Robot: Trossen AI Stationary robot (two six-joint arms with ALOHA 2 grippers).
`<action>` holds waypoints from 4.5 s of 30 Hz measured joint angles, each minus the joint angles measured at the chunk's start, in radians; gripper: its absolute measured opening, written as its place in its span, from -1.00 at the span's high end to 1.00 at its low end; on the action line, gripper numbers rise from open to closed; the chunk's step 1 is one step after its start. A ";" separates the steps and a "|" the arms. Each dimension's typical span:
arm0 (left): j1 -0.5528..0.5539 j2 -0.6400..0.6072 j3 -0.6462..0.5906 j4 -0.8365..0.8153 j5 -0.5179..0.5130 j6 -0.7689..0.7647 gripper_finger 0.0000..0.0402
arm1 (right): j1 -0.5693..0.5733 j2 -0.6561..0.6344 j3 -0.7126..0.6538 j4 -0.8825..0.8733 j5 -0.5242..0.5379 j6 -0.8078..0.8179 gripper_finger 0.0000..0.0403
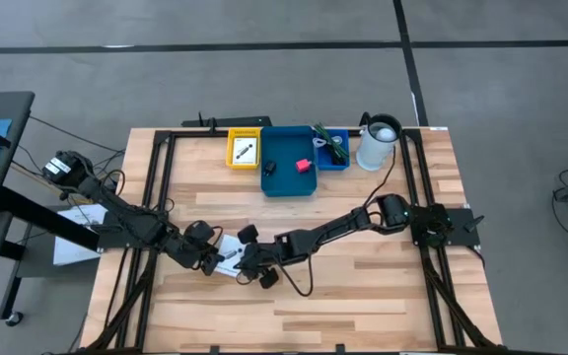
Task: Pick and place items into bin
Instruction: Put the card reader box into the yellow basket
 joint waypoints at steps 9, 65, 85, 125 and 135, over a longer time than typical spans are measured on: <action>0.000 0.000 0.000 0.061 -0.003 0.025 0.16 | 0.003 -0.001 -0.001 0.002 -0.016 0.001 1.00; 0.102 -0.009 0.004 0.120 -0.285 0.308 0.88 | 0.076 -0.136 -0.003 -0.346 0.085 0.119 1.00; 0.714 -0.282 0.186 0.049 -0.203 0.717 0.87 | 0.146 -0.190 -0.001 -0.658 0.071 0.316 1.00; 1.160 0.295 0.393 0.274 0.018 0.676 0.81 | 0.217 -0.192 0.001 -0.784 0.076 0.568 1.00; 1.154 0.295 0.393 0.258 -0.019 0.633 0.81 | 0.225 -0.192 0.001 -0.789 0.077 0.615 1.00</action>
